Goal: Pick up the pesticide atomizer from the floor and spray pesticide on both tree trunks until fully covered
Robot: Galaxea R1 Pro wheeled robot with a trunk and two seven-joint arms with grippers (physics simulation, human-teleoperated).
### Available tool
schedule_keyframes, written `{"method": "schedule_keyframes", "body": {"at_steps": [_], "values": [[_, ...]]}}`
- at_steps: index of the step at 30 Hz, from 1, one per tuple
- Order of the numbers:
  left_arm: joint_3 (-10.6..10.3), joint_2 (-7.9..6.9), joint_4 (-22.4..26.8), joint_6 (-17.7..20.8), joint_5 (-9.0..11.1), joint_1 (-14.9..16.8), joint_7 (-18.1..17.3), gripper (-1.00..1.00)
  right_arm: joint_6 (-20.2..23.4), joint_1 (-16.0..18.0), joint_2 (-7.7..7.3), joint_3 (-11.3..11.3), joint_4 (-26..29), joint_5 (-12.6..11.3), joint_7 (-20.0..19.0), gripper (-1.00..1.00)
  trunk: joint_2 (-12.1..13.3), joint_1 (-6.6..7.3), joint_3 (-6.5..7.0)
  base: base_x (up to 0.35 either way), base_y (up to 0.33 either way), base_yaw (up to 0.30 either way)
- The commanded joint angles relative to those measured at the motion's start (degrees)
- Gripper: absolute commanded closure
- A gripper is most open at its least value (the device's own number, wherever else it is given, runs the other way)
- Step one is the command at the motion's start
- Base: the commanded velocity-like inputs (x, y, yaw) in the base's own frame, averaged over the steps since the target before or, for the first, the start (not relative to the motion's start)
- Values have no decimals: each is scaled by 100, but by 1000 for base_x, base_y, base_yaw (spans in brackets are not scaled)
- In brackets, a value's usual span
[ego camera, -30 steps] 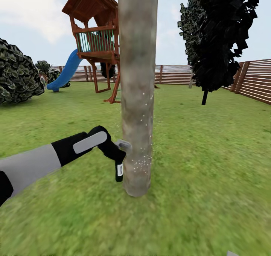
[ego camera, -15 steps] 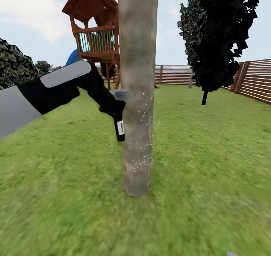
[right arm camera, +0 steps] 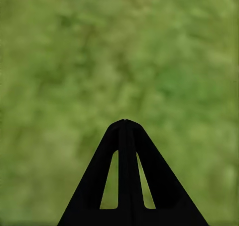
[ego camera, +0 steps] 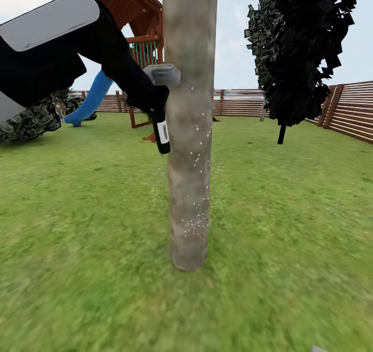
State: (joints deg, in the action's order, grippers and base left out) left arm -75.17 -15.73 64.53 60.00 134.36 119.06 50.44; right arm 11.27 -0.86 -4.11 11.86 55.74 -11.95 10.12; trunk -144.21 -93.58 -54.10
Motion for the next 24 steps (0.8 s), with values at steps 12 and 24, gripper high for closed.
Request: {"method": "schedule_keyframes", "body": {"at_steps": [12, 24], "values": [[-24, -13, -13, 0, 64, 890, 45, 100, 33, -2, -2, -15, 17, -53, 25, 100, -2, 0, -6, 0, 0, 0], [-33, -352, 262, 0, 38, -1222, 1012, 100, 33, -11, -2, -8, 16, -62, 10, 100, -2, 0, -6, 0, 0, 0]]}}
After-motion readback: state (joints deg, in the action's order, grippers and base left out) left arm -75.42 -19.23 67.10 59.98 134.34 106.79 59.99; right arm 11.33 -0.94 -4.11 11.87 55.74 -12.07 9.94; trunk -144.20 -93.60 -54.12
